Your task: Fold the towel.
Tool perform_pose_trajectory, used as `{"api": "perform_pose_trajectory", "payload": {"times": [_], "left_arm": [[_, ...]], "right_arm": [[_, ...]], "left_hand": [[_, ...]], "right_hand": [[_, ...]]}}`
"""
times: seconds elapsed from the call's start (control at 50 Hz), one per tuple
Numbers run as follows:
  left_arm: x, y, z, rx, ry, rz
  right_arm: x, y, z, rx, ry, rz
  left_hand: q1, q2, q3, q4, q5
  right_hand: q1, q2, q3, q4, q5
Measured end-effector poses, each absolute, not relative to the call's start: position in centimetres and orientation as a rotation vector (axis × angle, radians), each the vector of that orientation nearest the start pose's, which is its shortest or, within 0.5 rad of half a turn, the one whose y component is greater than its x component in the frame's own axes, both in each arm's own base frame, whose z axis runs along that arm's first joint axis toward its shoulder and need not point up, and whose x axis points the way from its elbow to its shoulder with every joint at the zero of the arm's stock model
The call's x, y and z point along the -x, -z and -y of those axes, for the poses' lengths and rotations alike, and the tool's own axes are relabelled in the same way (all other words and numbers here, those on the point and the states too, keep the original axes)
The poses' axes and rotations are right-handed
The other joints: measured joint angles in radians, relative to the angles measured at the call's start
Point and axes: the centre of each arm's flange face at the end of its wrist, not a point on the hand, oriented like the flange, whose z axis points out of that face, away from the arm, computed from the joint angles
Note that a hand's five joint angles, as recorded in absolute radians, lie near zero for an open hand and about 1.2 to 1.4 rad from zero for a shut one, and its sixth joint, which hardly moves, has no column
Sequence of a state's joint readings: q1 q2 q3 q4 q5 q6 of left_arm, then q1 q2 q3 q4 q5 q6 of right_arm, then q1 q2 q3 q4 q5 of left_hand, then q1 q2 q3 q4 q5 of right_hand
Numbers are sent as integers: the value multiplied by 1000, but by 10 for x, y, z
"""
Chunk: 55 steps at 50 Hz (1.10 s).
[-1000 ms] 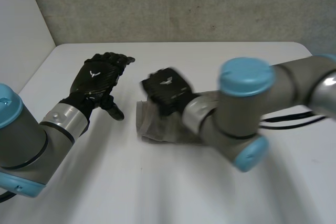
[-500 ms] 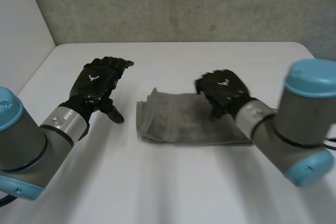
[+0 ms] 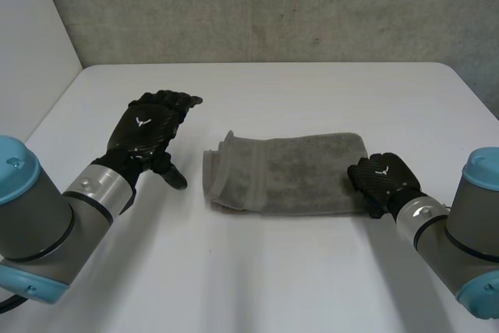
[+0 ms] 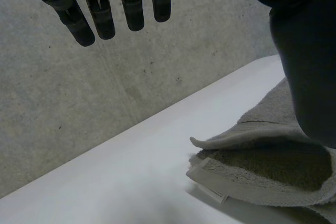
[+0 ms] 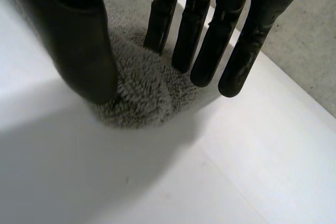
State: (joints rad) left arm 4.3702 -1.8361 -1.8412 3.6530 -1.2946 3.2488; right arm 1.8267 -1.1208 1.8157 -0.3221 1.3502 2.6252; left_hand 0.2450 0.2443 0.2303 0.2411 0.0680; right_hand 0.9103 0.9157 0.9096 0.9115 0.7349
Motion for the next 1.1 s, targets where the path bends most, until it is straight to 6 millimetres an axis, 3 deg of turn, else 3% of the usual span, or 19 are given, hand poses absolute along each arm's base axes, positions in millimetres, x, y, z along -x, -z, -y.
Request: {"api": "perform_pose_trajectory", "payload": {"times": [0.06,0.2,0.26,0.34,0.4,0.46,0.52,0.6,0.64,0.72,0.76,0.96,1.1], "left_arm": [[259,-190,262,-896,2406,-2381],[259,-191,261,-898,2411,-2377],[260,-194,263,-897,2424,-2364],[261,-199,265,-893,2448,-2341],[262,-205,267,-888,2471,-2318],[263,-213,270,-882,2504,-2284],[264,-222,272,-871,2540,-2249],[265,-230,274,-851,2579,-2229],[265,-233,275,-840,2592,-2229],[266,-237,278,-808,2623,-2243],[267,-238,278,-802,2630,-2251],[282,-226,281,-834,2617,-2306],[307,-197,275,-874,2539,-2419]], "right_arm": [[-226,-119,276,1152,1756,-2302],[-229,-128,288,1161,1820,-2277],[-239,-143,297,1186,1900,-2211],[-274,-167,293,1271,1996,-2034],[-310,-182,277,1347,2032,-1868],[-352,-186,247,1447,1999,-1703],[-384,-177,217,1551,1923,-1593],[-409,-155,183,1690,1805,-1511],[-413,-148,176,1721,1778,-1501],[-414,-137,168,1768,1732,-1509],[-412,-140,170,1756,1735,-1524],[-373,-187,205,1435,1800,-1703],[-340,-210,237,1082,1778,-1849]], "left_hand": [[0,0,0,1,0],[0,0,0,0,0],[0,0,0,0,0],[0,0,0,0,0],[0,0,0,0,0],[0,0,0,1,0],[0,0,0,0,0],[0,0,0,0,0],[0,0,0,0,0],[0,0,0,0,0],[0,0,0,0,0],[0,0,0,0,0],[0,0,0,0,0]], "right_hand": [[320,313,325,328,330],[368,375,425,426,418],[370,375,425,426,418],[376,375,425,426,420],[376,385,425,427,420],[376,387,425,429,420],[376,387,425,429,420],[370,380,418,426,418],[207,227,266,262,251],[-512,-531,-473,-475,-508],[-633,-654,-632,-634,-665],[-679,-673,-665,-661,-675],[-680,-673,-665,-661,-675]]}}
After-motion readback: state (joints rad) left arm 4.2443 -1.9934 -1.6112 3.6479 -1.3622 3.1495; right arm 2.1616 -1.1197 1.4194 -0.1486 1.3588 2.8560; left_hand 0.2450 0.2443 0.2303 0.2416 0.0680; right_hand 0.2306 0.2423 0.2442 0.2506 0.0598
